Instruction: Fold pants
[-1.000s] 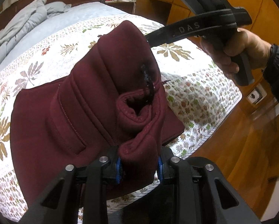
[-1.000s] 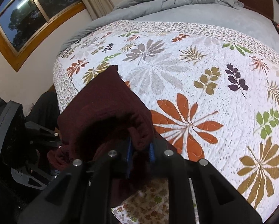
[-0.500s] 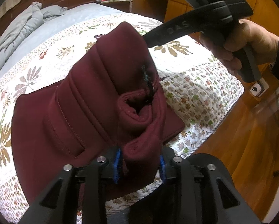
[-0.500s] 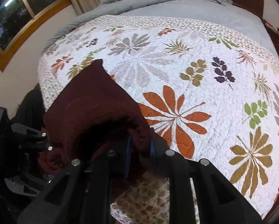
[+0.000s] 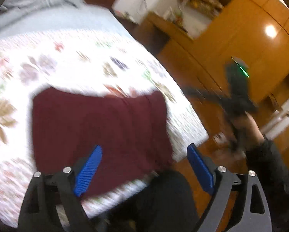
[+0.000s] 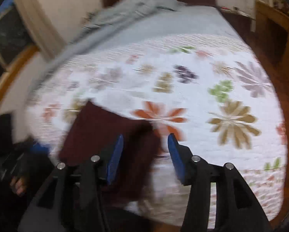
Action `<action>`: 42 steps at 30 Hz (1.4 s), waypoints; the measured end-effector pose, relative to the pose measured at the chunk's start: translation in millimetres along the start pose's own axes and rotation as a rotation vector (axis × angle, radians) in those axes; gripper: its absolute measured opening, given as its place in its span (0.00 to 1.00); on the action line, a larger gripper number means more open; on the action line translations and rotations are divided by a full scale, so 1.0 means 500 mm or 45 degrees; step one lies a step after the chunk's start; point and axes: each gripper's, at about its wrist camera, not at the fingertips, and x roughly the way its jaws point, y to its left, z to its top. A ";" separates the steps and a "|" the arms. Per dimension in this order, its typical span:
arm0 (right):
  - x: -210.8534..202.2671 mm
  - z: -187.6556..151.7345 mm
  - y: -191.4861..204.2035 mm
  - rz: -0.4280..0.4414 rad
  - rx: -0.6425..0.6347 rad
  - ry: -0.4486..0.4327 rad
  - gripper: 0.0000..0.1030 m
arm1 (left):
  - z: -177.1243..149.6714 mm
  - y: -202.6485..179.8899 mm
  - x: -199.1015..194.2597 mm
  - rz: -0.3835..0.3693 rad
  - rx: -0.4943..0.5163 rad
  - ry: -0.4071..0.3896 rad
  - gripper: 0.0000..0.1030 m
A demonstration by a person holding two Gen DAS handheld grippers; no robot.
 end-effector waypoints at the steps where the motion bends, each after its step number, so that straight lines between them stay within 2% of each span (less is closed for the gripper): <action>1: -0.001 -0.015 0.035 0.043 -0.023 -0.006 0.48 | 0.017 0.020 -0.003 0.022 -0.026 -0.023 0.88; 3: 0.018 -0.045 0.078 0.139 -0.044 0.022 0.47 | 0.058 0.082 0.002 0.014 -0.130 -0.043 0.88; 6: 0.065 -0.100 0.113 0.238 -0.072 0.097 0.47 | 0.097 0.161 0.048 -0.042 -0.251 0.006 0.88; 9: 0.111 -0.152 0.087 0.217 -0.039 0.179 0.45 | 0.106 0.211 0.108 -0.110 -0.311 0.070 0.88; 13: 0.154 -0.222 -0.005 0.144 0.103 0.268 0.38 | 0.095 0.290 0.182 -0.099 -0.452 0.169 0.86; 15: 0.142 -0.231 -0.005 0.178 0.121 0.244 0.40 | 0.093 0.305 0.188 -0.118 -0.463 0.166 0.86; 18: 0.096 -0.203 0.010 0.187 0.088 0.150 0.45 | 0.098 0.300 0.171 -0.124 -0.421 0.118 0.86; 19: 0.082 -0.191 0.012 0.183 0.093 0.120 0.51 | 0.099 0.298 0.164 -0.137 -0.412 0.099 0.87; 20: 0.067 -0.166 0.005 0.155 0.116 0.070 0.68 | 0.101 0.297 0.158 -0.147 -0.408 0.088 0.87; 22: 0.058 -0.134 -0.022 0.063 0.201 0.011 0.92 | 0.099 0.292 0.143 -0.176 -0.400 0.061 0.87; 24: 0.078 -0.109 -0.091 0.093 0.368 -0.045 0.92 | 0.094 0.284 0.128 -0.178 -0.366 0.029 0.87; 25: 0.098 -0.106 -0.128 0.152 0.475 -0.041 0.92 | 0.093 0.279 0.122 -0.162 -0.344 0.014 0.87; 28: 0.171 -0.100 -0.201 0.443 0.696 0.006 0.92 | 0.086 0.280 0.116 -0.117 -0.323 0.011 0.87; 30: 0.205 -0.096 -0.212 0.488 0.709 0.046 0.85 | 0.081 0.286 0.115 -0.107 -0.330 0.012 0.87; 31: 0.212 -0.092 -0.212 0.500 0.695 0.052 0.56 | 0.078 0.289 0.115 -0.105 -0.333 0.010 0.87; 32: 0.227 -0.087 -0.206 0.547 0.670 0.080 0.23 | 0.075 0.292 0.114 -0.100 -0.334 0.006 0.87; 33: 0.233 -0.081 -0.199 0.564 0.642 0.099 0.14 | 0.073 0.295 0.113 -0.095 -0.336 0.003 0.87; 35: 0.222 -0.063 -0.175 0.527 0.547 0.092 0.10 | 0.069 0.299 0.116 -0.096 -0.344 -0.002 0.87; 39: 0.181 -0.009 -0.134 0.492 0.426 0.050 0.09 | 0.058 0.307 0.107 -0.111 -0.388 -0.058 0.87; 42: 0.175 0.006 -0.147 0.453 0.427 0.034 0.09 | 0.048 0.299 0.087 -0.133 -0.408 -0.136 0.87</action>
